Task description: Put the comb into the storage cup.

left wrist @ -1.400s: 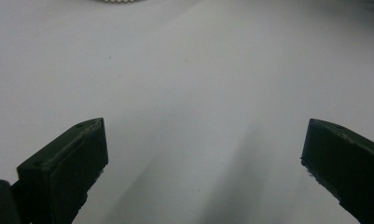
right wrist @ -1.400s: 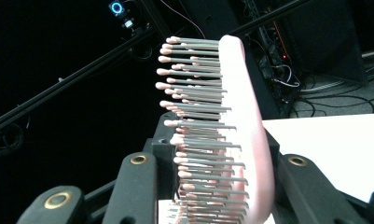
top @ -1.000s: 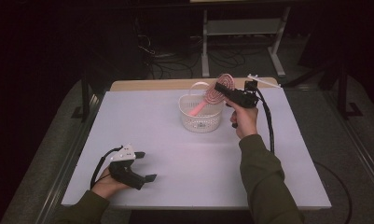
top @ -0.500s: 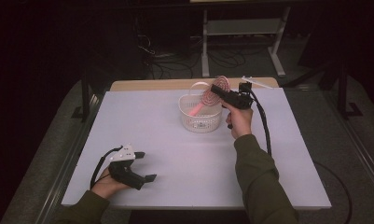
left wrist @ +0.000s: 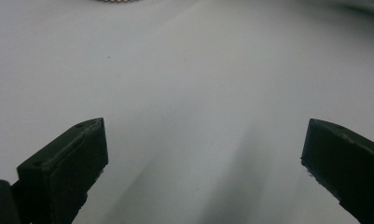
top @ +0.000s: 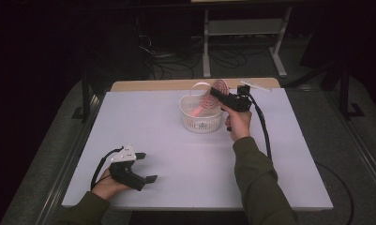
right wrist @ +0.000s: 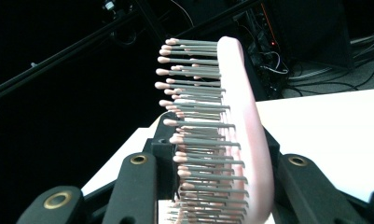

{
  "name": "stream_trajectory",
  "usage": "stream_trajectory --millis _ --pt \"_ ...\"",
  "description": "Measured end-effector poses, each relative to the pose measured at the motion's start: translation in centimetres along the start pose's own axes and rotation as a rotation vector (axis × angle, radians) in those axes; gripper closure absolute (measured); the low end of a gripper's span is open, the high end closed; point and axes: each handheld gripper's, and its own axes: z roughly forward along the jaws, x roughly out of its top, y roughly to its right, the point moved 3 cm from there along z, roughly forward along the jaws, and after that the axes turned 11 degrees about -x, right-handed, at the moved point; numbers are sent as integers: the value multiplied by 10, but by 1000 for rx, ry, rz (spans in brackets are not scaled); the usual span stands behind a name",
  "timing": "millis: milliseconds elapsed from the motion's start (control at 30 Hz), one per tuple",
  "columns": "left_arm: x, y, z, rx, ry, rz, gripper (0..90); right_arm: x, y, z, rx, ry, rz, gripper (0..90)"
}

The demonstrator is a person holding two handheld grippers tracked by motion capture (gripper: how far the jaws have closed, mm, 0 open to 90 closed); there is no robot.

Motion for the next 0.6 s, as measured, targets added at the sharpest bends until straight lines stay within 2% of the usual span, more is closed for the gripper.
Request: stream_trajectory --millis 600 --pt "0 0 0 -3 -3 3 2 -1 6 -1 -9 -28 2 617"
